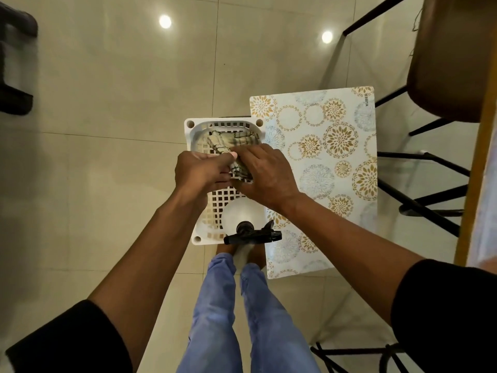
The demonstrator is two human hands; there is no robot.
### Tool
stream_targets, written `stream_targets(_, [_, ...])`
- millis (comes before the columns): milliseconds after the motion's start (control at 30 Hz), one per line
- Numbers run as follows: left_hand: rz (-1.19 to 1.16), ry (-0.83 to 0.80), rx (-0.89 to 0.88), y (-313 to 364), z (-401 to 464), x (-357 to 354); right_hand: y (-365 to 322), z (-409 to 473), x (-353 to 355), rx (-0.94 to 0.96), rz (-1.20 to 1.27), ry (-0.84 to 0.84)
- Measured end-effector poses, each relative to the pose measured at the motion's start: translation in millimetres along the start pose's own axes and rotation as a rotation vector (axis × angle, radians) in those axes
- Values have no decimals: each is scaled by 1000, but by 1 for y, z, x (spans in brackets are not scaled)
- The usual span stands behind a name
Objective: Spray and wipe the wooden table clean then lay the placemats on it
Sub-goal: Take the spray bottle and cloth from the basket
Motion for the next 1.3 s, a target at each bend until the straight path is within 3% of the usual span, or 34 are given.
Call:
stream_targets(167, [54,-26,-164,28,-22,-2,2,3,29,-93,188,142])
stream_targets(333, [356,-68,-378,36,-36,8,28,-5,50,-392,504,136])
stream_targets(467, [539,-224,-563,16,-45,10,45,-20,65,-529,883,191])
stream_targets(600, [911,-531,-737,-23,-52,4,68,-44,62,-660,1183,248])
stream_targets(667, [986,-613,-783,-37,-61,-1,76,-55,57,-696,1284,262])
stream_targets(900, [882,-553,-788,-55,-78,-24,86,-93,36,-806,1483,337])
stream_targets(1000, [756,-542,-875,-52,-84,-38,90,-104,23,-834,1569,357])
stream_targets(1300, [550,-406,-1027,-57,-87,-49,80,-124,-7,-851,1814,212])
Point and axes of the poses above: each hand's wrist, its own z-axis towards the middle knuckle, its own x-axis out of the back of the hand, y = z × x, the point moved 9 cm from there along z, towards the middle knuckle, and after that the axes turned 4 degrees about z, right-handed, at the moved point
